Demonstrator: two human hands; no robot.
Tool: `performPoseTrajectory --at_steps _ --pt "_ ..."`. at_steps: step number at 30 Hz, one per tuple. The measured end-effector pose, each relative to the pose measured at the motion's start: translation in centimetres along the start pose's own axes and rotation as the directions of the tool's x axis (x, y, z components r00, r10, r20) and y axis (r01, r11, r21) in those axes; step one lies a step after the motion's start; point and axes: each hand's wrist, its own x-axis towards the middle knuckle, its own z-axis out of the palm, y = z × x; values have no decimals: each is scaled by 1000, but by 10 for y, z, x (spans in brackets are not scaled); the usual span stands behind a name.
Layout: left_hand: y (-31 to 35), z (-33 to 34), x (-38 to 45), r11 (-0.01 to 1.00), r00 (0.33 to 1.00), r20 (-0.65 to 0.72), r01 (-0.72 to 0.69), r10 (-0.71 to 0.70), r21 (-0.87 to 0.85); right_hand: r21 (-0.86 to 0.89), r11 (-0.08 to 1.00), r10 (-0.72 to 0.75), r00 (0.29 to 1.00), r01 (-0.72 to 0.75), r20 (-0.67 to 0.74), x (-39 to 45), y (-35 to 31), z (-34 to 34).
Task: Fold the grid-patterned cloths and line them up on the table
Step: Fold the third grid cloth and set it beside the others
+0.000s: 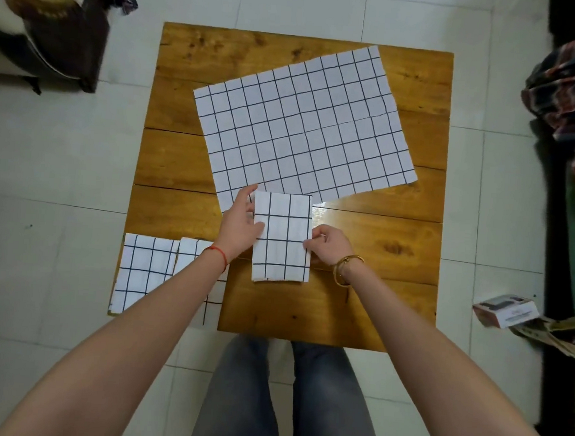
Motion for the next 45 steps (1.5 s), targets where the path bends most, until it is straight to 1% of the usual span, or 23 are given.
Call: performPoseTrajectory --at_steps 2,5,8,10,14,19,24,29,32,35,38,42,45 --pt "-17 -5 -3 1000 999 40 -2 2 10 6 1000 15 1000 -15 14 -9 9 16" --pt "-39 -11 -11 997 994 103 -33 25 71 -23 999 38 999 -38 11 -20 24 40" --pt "-57 -17 -22 994 989 139 -60 47 88 -97 994 43 999 -44 -19 -28 38 62" --pt "-67 -20 -28 991 988 140 -77 62 107 -133 990 50 998 -55 -44 -34 44 75" --pt "-87 -26 -32 966 979 178 -140 102 218 -189 980 51 995 -65 -80 -39 53 95" --pt "-101 -31 -32 880 961 206 -254 183 402 -279 957 49 994 -75 -99 -39 55 111" --pt "-106 -31 -27 824 955 210 -287 209 488 -368 925 64 994 -93 -91 -38 56 117" --pt "-109 -30 -25 812 956 204 -288 211 508 -463 878 94 993 -120 -77 -37 57 120" --pt "-112 -29 -24 816 956 198 -287 215 501 -540 837 64 995 -92 -70 -39 57 123" --pt "-115 -28 -22 823 956 197 -287 217 490 -661 748 17 997 -59 -71 -43 56 122" --pt "-116 -28 -22 824 955 197 -292 223 485 -729 683 -38 994 -49 -103 -48 54 118" --pt "-116 -30 -25 822 952 166 -307 259 479 -751 658 -137 975 -43 -175 -55 54 111" --pt "-110 -35 -30 804 950 147 -310 274 508 -760 649 -226 951 -13 -210 -60 53 102"
